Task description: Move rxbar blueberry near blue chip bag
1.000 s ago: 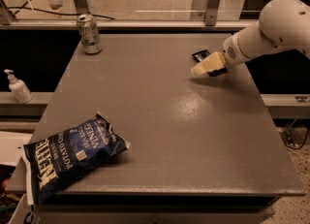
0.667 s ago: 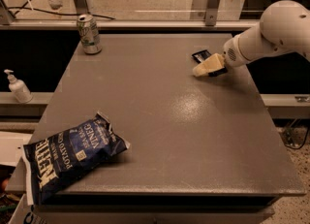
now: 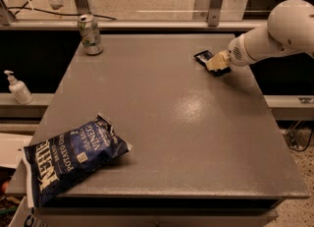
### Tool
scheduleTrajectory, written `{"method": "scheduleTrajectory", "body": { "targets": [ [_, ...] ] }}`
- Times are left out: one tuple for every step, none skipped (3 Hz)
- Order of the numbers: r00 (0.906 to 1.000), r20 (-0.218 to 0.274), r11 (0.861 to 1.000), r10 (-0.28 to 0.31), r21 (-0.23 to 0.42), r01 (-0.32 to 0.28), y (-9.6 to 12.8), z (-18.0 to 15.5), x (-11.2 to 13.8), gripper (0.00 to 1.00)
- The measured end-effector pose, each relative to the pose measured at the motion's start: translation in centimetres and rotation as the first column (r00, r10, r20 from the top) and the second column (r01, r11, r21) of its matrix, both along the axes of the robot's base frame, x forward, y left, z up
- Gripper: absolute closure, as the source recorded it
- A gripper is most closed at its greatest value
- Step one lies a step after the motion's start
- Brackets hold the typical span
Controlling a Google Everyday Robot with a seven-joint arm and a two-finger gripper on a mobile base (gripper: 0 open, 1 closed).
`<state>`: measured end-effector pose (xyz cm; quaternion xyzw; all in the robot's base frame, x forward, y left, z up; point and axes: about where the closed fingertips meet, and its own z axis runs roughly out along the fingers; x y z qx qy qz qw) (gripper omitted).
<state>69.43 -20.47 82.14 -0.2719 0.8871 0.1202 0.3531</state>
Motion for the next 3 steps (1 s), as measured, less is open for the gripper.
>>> {"method": "scheduleTrajectory", "body": {
  "targets": [
    [1.0000, -0.006, 1.000, -0.005, 0.012, 0.005, -0.27, 0.06, -0.29, 0.88],
    [0.9999, -0.016, 1.000, -0.007, 0.027, 0.007, -0.43, -0.05, -0.68, 1.00],
    [0.9999, -0.016, 1.000, -0.006, 0.027, 0.007, -0.43, -0.04, -0.70, 1.00]
  ]
}}
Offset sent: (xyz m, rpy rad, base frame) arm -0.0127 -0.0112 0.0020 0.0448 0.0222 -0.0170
